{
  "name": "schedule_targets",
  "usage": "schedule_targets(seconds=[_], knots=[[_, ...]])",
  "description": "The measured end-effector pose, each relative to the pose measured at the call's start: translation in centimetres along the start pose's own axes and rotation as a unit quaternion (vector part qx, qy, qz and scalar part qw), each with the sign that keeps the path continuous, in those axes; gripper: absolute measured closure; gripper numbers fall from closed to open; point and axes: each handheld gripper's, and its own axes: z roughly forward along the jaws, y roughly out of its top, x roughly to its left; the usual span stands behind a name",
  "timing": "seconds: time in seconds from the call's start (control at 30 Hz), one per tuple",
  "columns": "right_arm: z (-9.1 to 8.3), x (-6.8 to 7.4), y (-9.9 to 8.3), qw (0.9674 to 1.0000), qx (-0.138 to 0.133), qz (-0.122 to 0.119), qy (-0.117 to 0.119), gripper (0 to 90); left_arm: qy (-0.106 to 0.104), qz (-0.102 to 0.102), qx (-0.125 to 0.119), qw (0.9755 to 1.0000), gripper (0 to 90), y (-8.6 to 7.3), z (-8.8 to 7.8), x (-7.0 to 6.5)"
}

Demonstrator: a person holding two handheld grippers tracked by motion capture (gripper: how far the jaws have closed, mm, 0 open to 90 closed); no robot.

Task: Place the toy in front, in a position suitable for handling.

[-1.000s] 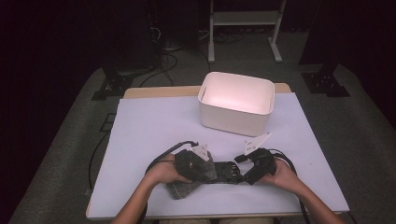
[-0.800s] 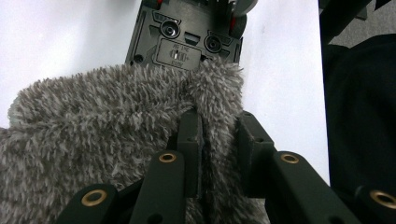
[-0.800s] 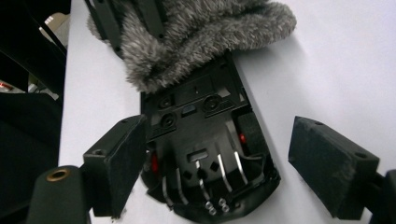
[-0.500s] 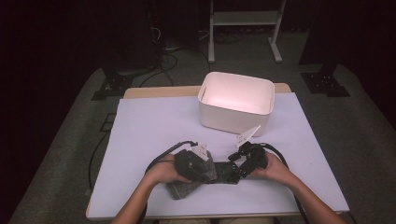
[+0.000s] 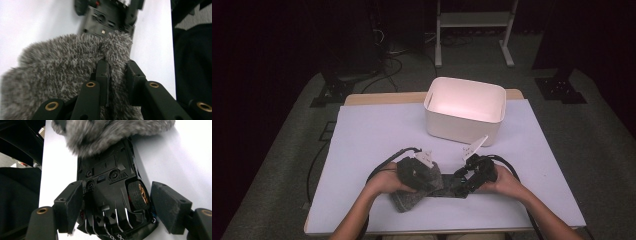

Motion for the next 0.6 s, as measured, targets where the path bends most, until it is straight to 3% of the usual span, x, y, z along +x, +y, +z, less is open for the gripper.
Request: schedule_targets(seconds=[0.23,0.27,0.33,0.6], knots=[[-0.1,1.0,-0.1,0.999,-0.006,-0.037,-0.026,27.2,0.018,-0.034,-0.034,0.9987,75.0,0.2,-1.2,1.2],[-0.2,1.7,-0.1,0.9973,-0.007,-0.058,-0.045,27.5,0.018,-0.041,-0.036,0.9983,74.9,0.3,-1.2,1.4],[-0.2,2.2,-0.1,0.9959,-0.009,-0.071,-0.055,27.7,0.021,-0.045,-0.035,0.9982,74.7,0.6,-1.2,1.6],[-0.2,3.9,-0.7,0.9872,-0.025,-0.121,-0.1,28.4,-0.014,-0.042,-0.034,0.9984,73.5,1.0,-0.5,1.1]])
